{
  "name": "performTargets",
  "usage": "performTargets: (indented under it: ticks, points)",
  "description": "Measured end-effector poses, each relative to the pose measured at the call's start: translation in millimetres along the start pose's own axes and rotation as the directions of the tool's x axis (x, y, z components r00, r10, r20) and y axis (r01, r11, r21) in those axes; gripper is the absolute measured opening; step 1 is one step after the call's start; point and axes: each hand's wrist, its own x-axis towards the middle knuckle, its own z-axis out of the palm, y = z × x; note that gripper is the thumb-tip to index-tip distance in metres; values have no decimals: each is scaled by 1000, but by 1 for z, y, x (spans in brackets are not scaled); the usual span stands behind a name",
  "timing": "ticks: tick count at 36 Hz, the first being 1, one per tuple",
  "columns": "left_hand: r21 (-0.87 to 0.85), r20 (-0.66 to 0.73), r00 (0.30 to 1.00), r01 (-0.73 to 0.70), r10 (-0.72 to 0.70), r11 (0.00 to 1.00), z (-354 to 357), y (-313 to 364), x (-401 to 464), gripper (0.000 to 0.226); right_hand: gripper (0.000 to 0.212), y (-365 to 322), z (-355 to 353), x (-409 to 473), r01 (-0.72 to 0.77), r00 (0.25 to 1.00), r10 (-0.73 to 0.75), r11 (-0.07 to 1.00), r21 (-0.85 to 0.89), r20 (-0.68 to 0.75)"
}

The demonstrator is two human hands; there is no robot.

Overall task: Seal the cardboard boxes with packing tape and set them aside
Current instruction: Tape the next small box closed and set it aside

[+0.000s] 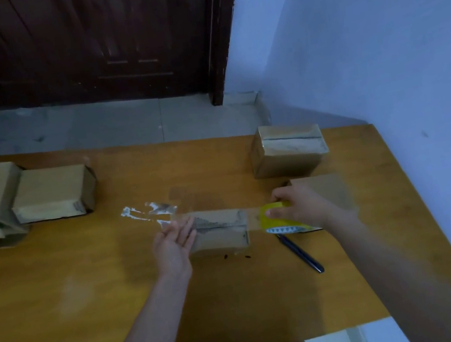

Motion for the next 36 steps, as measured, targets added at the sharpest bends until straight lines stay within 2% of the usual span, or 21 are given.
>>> performTargets:
  ticks: [5, 10, 19, 24, 36]
  points:
    - [84, -19, 997, -77, 79, 994, 0, -3, 1, 20, 19, 4, 16, 15, -51, 999, 52, 997, -52, 14]
    - [102, -57, 994, -90, 97, 991, -2, -4, 8, 18, 30, 3, 26, 24, -77, 995, 81, 993, -87, 54]
    - [60, -50, 998, -45, 48, 997, -5, -8, 13, 13, 25, 7, 33, 19, -91, 991, 93, 995, -30, 99]
    - [50, -36, 999, -35, 37, 998, -8, -5, 16, 7, 29, 6, 36, 15, -108, 987, 107, 994, 3, 116]
    - [34, -43, 999, -27, 28, 999, -7, -2, 14, 15, 26, 6, 45, 12, -154, 983, 150, 987, 38, 103]
